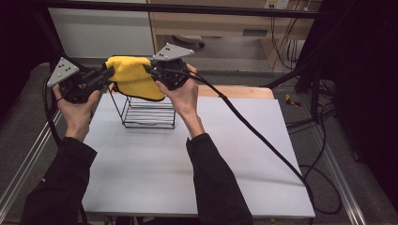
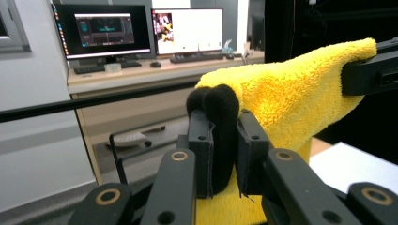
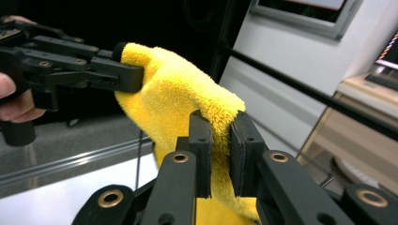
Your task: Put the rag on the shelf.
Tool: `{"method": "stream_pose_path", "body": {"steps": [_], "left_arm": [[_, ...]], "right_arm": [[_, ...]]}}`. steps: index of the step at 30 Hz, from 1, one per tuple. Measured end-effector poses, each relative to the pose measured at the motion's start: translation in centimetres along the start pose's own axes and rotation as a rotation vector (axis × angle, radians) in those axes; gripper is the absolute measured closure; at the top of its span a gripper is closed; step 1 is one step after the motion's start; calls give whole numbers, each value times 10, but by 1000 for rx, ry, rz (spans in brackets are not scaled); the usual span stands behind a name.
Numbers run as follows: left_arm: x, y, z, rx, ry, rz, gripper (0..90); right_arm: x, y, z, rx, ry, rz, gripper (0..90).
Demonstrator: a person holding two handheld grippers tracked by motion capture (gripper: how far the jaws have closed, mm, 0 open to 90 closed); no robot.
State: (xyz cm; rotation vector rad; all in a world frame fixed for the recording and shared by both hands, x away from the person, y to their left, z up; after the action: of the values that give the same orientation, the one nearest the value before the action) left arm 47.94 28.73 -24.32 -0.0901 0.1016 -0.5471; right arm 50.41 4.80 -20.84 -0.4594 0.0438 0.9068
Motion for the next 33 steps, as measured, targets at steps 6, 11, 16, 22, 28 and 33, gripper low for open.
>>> {"method": "stream_pose_path", "body": {"steps": [6,11,16,22,28,33], "left_arm": [[-4,0,-6,-11,36,-5,776],[-9,-1,-6,-20,77,-12,734],[-20,0,4,-38,98,-21,613],[-24,1,18,-87,102,-30,565],[-13,-1,3,-117,205,-45,663],[-11,-1,-8,-114,270,-38,780]], "right_arm": [[-2,5,-7,-2,26,30,809],[-3,8,-12,-13,41,49,809],[-3,11,-18,-20,57,62,809],[-2,16,-23,-49,84,70,805],[0,21,-31,-63,99,77,794],[-1,25,-38,-68,108,88,741]]}}
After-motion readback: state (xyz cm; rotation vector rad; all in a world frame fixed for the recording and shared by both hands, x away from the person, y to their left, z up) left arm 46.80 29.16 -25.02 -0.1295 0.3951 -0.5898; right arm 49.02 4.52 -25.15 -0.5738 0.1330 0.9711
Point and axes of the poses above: each handheld gripper's, and its own axes: x roughly forward along the jaws, z roughly out of its top, y roughly to its left, the point moved 3 cm from there along x, roughly forward along the jaws, and after that the axes turned 10 degrees about -x, right-handed, at the moved point
